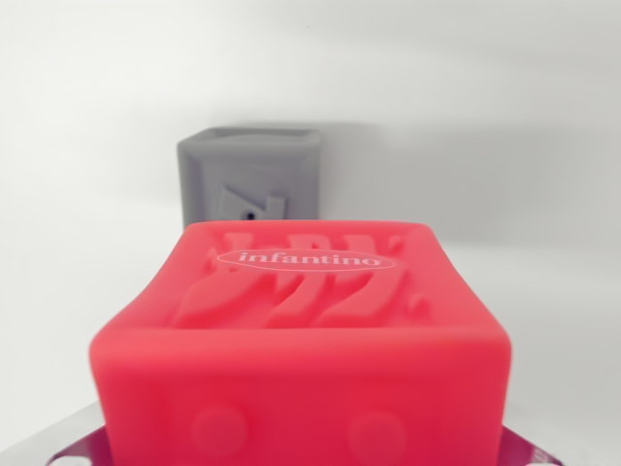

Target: Destack cube

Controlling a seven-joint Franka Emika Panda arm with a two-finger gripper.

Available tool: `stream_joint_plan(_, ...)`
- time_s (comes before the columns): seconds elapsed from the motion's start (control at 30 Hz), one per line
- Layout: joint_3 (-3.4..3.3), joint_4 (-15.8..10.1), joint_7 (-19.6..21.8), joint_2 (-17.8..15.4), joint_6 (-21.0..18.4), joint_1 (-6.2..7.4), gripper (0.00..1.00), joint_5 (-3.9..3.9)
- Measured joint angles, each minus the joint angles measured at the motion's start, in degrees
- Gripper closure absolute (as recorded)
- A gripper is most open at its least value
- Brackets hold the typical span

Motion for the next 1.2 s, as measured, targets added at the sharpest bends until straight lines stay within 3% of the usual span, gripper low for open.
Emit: stream_joint_plan(1.2,-0.04,-6.25,-6.78,-2.69,3.53,-6.1,1.0,0.13)
